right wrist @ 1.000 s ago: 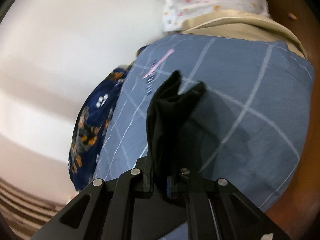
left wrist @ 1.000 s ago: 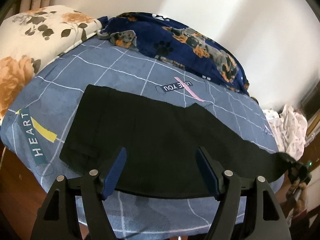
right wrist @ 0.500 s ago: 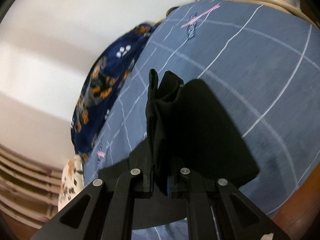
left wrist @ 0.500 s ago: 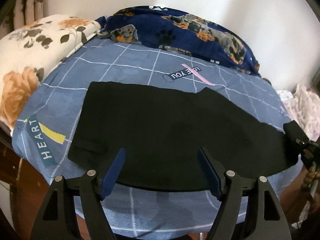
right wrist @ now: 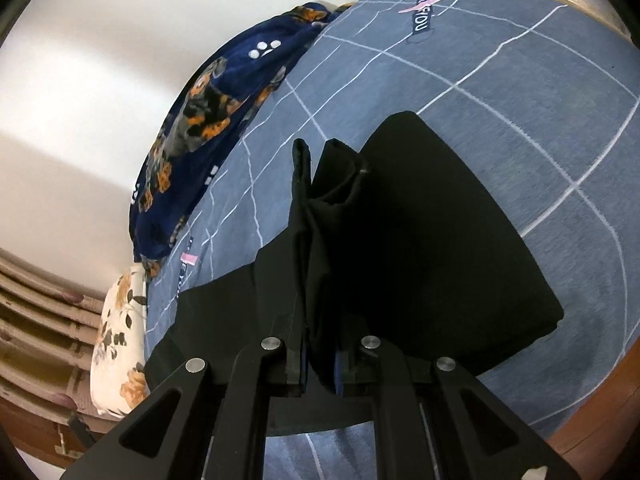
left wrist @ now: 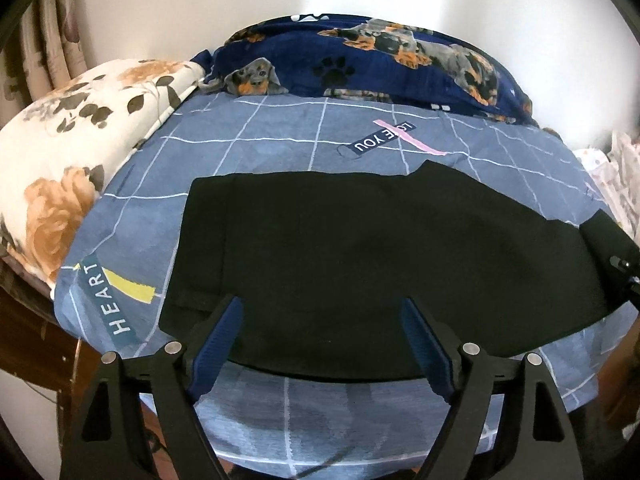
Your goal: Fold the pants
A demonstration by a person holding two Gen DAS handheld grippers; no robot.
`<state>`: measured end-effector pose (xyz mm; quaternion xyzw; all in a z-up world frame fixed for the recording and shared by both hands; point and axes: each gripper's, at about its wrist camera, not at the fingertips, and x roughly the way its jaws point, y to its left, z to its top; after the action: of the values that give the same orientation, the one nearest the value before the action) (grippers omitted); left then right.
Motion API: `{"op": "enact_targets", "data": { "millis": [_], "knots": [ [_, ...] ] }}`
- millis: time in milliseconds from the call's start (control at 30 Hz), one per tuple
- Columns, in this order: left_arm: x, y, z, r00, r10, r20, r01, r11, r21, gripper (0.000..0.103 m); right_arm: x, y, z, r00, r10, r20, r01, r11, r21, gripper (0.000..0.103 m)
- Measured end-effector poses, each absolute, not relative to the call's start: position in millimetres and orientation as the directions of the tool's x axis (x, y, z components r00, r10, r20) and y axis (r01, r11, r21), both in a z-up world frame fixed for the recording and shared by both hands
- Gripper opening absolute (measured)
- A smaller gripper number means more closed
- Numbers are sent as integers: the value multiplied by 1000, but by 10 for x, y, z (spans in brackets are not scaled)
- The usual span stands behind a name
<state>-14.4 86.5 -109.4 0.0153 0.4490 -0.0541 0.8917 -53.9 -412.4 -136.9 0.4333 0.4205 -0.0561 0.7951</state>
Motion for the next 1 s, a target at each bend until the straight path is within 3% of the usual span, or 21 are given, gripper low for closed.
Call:
{"op": "enact_targets", "data": {
  "millis": [600, 1000],
  "knots": [
    [-130, 745, -1180, 563, 1, -826, 124, 989, 86, 85, -370, -3612, -1396, 589, 363, -722, 371, 672, 641, 10],
    [-103, 832, -1150, 561, -5, -828, 104, 992, 64, 85, -146, -2817, -1336, 531, 396, -749, 211, 794, 570, 10]
  ]
}}
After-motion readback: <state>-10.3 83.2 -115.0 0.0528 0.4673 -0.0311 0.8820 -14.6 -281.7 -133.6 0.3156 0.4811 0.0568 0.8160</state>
